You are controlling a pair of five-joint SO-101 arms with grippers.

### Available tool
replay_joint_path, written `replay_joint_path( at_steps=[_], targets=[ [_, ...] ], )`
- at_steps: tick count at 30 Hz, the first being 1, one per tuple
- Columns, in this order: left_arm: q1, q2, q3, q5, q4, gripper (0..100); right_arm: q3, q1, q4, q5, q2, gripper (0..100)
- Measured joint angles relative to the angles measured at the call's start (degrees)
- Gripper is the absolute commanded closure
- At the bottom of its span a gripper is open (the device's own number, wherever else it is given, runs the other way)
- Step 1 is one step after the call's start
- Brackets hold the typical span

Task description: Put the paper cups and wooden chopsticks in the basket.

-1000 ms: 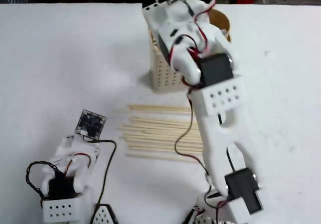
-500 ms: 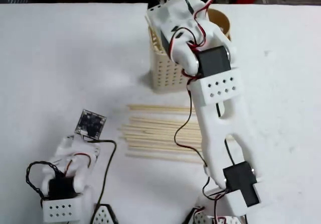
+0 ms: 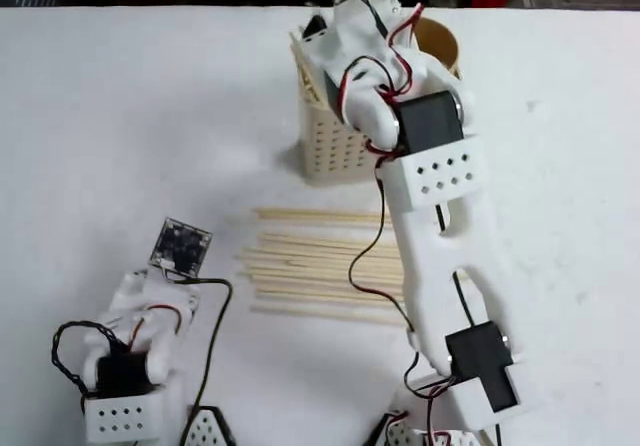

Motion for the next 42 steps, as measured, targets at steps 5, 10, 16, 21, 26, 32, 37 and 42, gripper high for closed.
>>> replay_joint_path(
  at_steps=[5,10,16,21,26,32,37,42],
  targets=[
    [0.0,0.0,0.0,0.0,0.0,89,0.0,0.09,7.82,0.0,-4.22,89.1],
    [0.0,0.0,0.0,0.0,0.0,89,0.0,0.0,21.71,0.0,-13.71,98.1],
    [0.0,0.0,0.0,0.0,0.0,89,3.6,-0.09,35.6,6.59,-20.13,97.3],
    [0.0,0.0,0.0,0.0,0.0,89,19.87,-0.09,35.43,13.27,-21.19,97.1],
    [0.0,0.0,0.0,0.0,0.0,89,36.13,-2.64,28.04,19.78,-21.19,97.1],
    [0.0,0.0,0.0,0.0,0.0,89,52.4,-7.38,15.47,23.82,-21.19,97.0],
    [0.0,0.0,0.0,0.0,0.0,89,64.62,-14.33,5.98,26.9,-21.1,91.6],
    [0.0,0.0,0.0,0.0,0.0,89,73.58,-16.97,-2.99,27.16,-20.13,87.6]
  ],
)
